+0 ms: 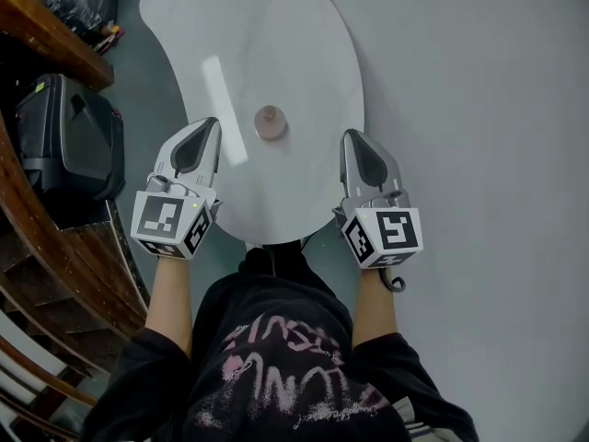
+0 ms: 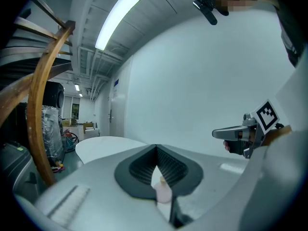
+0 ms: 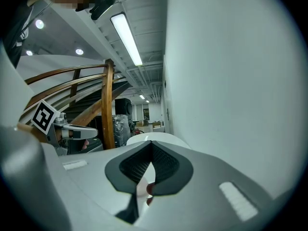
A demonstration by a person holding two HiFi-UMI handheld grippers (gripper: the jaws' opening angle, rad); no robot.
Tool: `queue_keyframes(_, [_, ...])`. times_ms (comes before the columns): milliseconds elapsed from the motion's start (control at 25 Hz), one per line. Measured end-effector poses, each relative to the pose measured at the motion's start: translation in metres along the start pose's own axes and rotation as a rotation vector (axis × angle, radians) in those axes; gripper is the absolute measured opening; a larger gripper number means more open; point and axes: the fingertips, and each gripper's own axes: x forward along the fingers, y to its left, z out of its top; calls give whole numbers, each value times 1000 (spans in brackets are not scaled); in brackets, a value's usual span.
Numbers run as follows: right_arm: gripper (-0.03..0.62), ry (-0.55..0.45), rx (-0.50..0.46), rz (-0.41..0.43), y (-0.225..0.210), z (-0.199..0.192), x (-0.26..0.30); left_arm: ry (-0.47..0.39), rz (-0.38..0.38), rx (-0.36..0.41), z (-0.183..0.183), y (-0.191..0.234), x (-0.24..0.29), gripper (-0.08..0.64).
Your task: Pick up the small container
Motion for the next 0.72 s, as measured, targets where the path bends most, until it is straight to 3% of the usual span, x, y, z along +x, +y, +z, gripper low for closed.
queue_keyframes(280, [23, 14, -4, 17, -1, -2, 11, 1, 57, -12, 0, 13, -3, 0])
queue_keyframes(720, [23, 2, 33, 10, -1, -4, 21, -3, 30, -27, -7, 23, 10, 2])
